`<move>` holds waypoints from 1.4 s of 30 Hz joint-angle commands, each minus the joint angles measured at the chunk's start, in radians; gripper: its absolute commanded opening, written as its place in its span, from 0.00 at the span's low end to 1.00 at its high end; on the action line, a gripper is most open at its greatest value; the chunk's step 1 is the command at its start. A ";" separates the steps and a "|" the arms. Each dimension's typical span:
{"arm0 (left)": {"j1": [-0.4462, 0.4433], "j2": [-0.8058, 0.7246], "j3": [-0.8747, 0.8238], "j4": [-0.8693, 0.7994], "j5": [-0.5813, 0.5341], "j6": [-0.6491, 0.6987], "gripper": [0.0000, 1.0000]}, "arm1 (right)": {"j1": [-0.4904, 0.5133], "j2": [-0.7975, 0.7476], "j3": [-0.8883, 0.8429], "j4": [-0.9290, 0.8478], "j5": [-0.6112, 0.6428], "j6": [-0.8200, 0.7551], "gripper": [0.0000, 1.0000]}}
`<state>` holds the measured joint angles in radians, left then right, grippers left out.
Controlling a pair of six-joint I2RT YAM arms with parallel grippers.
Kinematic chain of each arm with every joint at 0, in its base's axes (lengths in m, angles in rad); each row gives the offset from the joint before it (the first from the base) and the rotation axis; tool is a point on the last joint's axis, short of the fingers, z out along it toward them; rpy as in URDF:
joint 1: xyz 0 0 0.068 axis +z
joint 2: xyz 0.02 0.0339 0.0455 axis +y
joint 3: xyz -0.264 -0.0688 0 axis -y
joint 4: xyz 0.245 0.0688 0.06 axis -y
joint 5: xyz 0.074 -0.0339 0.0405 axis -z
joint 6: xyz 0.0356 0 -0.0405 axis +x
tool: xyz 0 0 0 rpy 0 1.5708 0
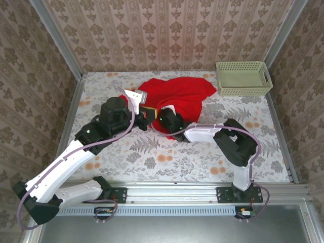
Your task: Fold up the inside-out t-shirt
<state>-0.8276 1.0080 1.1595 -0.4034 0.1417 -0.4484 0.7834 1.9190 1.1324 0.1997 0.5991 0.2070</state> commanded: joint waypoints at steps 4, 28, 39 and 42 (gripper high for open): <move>-0.046 0.012 0.110 -0.012 -0.007 0.051 0.00 | -0.049 0.090 0.150 -0.190 0.069 -0.011 0.63; 0.023 0.000 0.112 -0.057 -0.001 0.120 0.00 | -0.132 -0.068 -0.002 -0.294 -0.158 0.187 0.63; -0.136 0.045 0.206 0.080 0.018 0.075 0.00 | -0.196 0.183 0.358 -0.343 -0.232 0.283 0.64; -0.175 0.084 0.261 0.079 -0.009 0.087 0.00 | -0.199 0.249 0.467 -0.428 -0.211 0.307 0.66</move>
<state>-0.9615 1.0843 1.3453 -0.4065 0.1005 -0.3481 0.6075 2.0987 1.5253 -0.1085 0.3889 0.4511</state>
